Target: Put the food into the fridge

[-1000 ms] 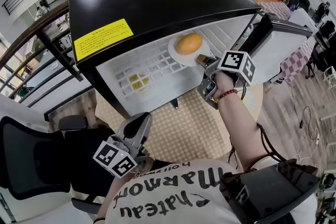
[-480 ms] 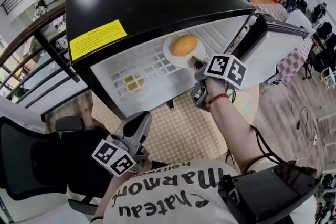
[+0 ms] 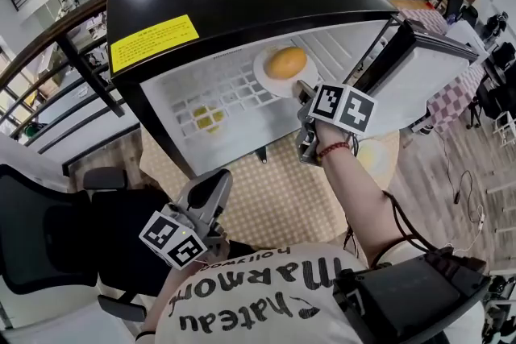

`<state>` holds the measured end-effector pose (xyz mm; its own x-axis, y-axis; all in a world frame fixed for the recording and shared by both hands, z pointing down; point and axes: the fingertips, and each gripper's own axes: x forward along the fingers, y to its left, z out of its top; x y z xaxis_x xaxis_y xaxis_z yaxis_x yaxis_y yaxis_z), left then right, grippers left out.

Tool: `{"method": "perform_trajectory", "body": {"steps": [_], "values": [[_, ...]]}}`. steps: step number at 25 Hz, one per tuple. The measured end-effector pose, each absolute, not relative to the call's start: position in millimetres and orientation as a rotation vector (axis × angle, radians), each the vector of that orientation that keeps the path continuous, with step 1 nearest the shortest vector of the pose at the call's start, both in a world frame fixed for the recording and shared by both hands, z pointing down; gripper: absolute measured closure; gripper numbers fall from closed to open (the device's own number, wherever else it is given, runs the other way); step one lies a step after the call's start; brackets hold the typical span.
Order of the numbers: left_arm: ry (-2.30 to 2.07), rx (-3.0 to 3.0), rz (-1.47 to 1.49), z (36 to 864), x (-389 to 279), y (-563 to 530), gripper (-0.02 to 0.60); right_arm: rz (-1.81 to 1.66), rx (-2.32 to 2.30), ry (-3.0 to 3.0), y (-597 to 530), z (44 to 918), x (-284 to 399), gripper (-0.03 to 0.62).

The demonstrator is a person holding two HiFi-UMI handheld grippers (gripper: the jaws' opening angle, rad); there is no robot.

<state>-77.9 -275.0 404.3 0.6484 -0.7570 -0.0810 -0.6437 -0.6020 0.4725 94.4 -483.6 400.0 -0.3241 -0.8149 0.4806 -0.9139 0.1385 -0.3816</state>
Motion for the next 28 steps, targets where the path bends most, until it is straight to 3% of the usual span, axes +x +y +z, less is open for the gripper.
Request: {"method": "perform_trajectory", "body": {"steps": [28], "values": [[-1.147,2.47,-0.382,396.8,-71.9,-272.6,0.575,-0.038,1.6,-2.289,-460.2,340.5,85.3,0.407]]}}
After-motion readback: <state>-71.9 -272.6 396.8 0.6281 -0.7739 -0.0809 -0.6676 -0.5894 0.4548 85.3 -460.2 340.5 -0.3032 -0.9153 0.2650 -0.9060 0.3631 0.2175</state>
